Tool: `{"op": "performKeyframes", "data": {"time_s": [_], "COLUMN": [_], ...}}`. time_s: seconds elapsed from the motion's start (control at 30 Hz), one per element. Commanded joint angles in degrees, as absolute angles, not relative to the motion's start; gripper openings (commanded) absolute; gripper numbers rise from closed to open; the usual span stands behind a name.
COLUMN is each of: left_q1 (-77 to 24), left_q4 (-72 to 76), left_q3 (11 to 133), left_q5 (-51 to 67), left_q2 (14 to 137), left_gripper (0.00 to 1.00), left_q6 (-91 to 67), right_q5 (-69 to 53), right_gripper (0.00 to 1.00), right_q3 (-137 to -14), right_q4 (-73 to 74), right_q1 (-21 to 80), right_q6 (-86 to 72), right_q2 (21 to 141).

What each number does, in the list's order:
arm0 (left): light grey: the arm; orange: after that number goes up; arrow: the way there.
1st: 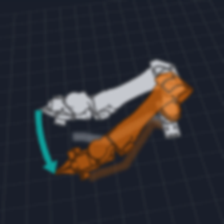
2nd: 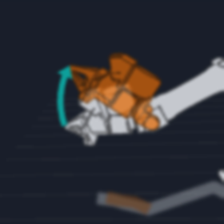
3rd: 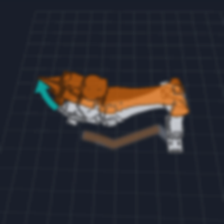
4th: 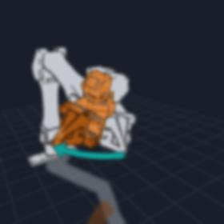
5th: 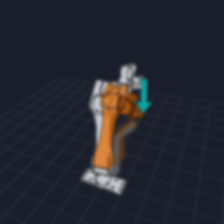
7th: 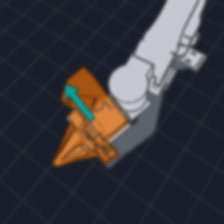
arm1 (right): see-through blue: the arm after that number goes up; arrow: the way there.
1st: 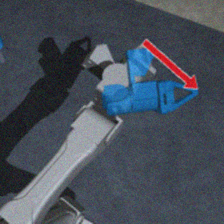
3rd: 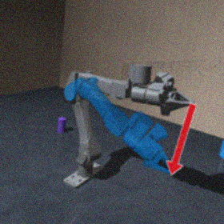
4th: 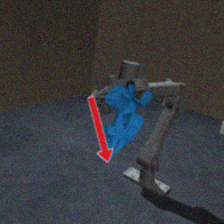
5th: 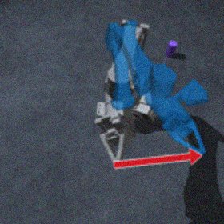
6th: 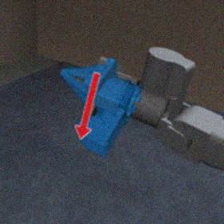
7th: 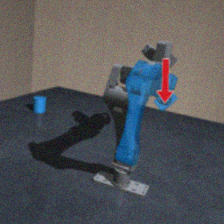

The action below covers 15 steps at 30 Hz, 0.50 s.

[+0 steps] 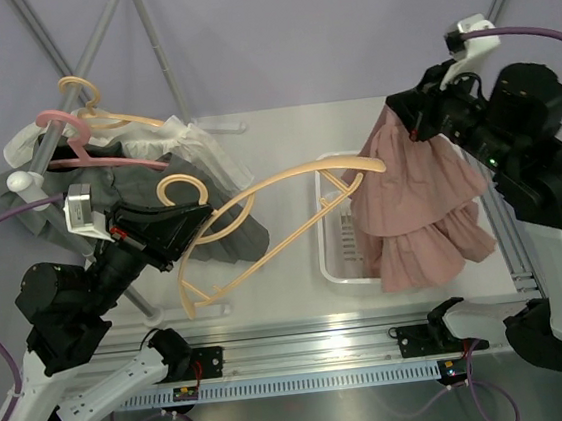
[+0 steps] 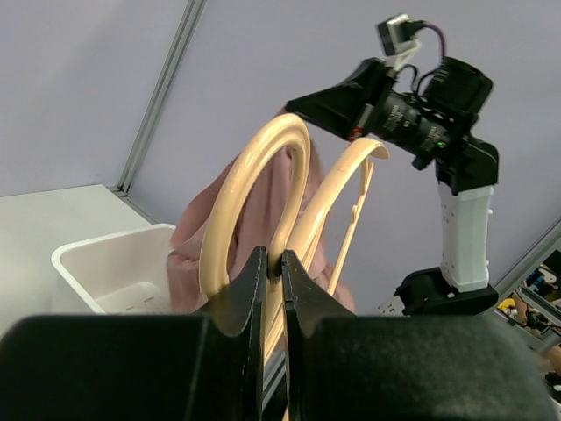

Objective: Remove the skirt from the hanger

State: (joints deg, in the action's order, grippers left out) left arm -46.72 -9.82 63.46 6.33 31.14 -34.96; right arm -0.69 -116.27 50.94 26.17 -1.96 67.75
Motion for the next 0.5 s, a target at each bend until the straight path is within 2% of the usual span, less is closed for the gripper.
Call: {"op": "performKeyframes", "data": {"time_s": [0.0,0.13,0.27,0.47], "left_q1": [-46.58,-46.5,-46.58,-46.58], "left_q4": [-6.77,-7.73,-8.44,-9.67], "left_q3": [63.46,63.28,63.11,63.98], "left_q5": [7.82,7.38,7.47,9.58], "left_q2": [31.38,30.67,30.41,32.08], "left_gripper": [0.0,0.0,0.0,0.0], "left_q6": [-35.42,-35.25,-35.16,-34.54], "right_q5": [-3.52,0.43,12.35,22.84], "right_gripper": [0.0,0.0,0.0,0.0], "right_q3": [-113.39,-105.49,-95.29,-84.3], "right_q4": [43.51,39.56,38.23,40.43], "right_q1": [25.84,25.93,25.84,25.84], "right_q6": [-7.64,-13.0,-16.79,-17.14], "right_q2": [70.13,68.39,65.13,57.23]}}
